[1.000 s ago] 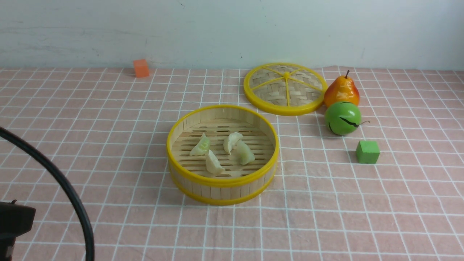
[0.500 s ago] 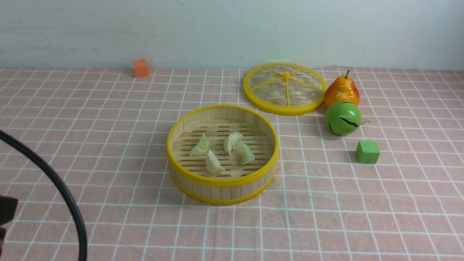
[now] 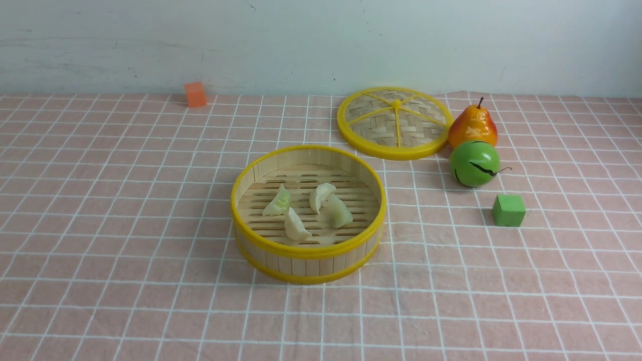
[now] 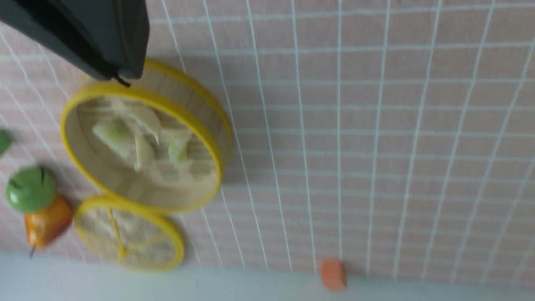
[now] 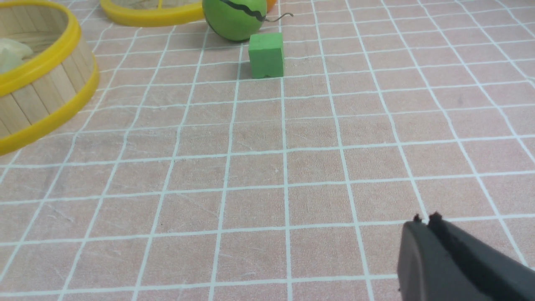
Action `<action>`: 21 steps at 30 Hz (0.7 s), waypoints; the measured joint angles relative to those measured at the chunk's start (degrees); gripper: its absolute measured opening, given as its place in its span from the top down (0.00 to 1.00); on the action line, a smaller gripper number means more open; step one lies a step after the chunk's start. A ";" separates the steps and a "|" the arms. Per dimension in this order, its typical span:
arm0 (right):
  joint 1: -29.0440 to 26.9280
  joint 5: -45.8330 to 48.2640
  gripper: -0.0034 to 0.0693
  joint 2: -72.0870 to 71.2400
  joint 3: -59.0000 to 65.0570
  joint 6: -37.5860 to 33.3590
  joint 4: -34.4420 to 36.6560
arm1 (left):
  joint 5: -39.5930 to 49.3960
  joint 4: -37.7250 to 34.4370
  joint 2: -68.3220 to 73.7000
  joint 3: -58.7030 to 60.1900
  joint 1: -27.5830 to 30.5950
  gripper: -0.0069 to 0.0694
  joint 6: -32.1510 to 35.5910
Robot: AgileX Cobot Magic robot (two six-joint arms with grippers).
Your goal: Put the dumplings into the steamer on the table with the pink tablecloth.
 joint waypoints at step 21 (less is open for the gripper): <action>0.00 0.00 0.91 0.00 0.00 0.00 0.00 | -18.12 -4.97 -23.88 38.81 17.79 0.93 0.13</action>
